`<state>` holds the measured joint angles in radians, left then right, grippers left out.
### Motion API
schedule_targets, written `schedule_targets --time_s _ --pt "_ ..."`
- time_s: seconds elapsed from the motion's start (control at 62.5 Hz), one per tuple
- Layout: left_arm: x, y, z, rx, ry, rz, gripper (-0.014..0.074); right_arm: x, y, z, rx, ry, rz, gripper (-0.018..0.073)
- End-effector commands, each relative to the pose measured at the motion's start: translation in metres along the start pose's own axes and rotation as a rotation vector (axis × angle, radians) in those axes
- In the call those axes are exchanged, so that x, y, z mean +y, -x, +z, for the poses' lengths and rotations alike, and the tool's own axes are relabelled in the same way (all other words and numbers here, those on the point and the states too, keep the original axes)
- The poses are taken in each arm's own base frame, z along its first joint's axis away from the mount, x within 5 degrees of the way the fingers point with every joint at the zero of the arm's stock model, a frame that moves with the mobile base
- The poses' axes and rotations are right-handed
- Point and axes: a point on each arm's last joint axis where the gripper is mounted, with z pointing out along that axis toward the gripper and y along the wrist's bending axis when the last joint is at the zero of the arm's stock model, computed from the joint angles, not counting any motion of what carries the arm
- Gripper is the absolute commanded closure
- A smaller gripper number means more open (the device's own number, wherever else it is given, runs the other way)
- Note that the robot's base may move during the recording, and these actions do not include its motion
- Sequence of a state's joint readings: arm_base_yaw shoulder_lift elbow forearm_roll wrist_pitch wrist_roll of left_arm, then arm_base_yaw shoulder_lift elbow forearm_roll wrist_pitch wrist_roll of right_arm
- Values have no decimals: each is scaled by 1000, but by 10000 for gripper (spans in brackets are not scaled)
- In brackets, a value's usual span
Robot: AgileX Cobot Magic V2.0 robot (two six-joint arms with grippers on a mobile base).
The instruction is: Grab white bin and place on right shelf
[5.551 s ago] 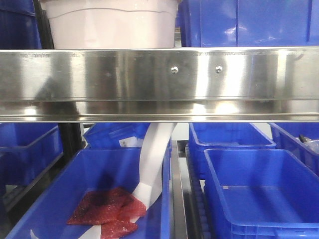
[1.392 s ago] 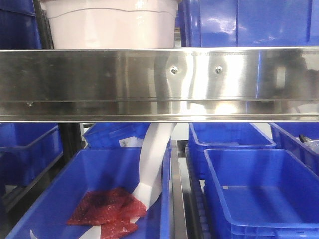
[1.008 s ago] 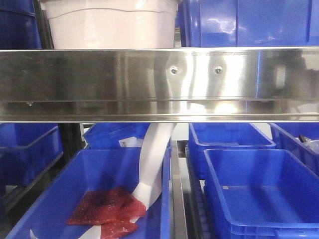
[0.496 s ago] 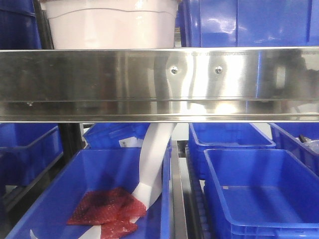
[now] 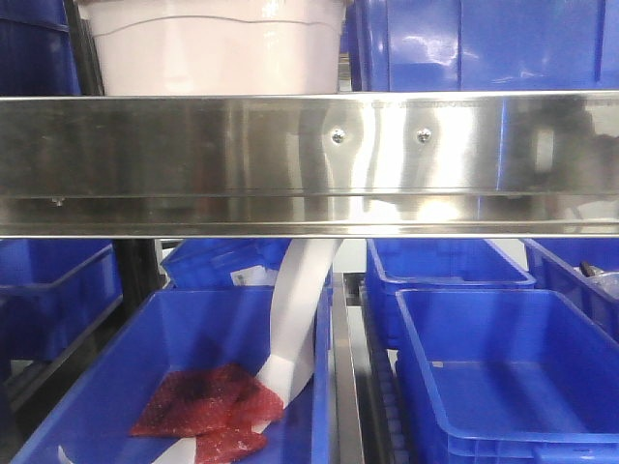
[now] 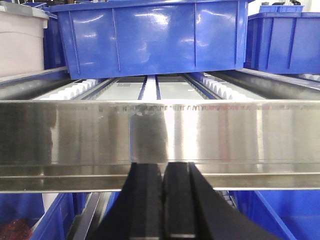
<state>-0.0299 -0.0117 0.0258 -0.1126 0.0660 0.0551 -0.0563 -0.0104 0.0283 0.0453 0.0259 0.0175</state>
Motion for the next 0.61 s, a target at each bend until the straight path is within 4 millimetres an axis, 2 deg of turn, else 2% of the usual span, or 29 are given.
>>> schedule_targets --time_s 0.0,0.592 --pt "1 1 0 -78 0 -8 713 0 9 -1 -97 -3 -14 491" --pt "1 1 0 -78 0 -8 713 0 9 -1 -97 -3 -14 491"
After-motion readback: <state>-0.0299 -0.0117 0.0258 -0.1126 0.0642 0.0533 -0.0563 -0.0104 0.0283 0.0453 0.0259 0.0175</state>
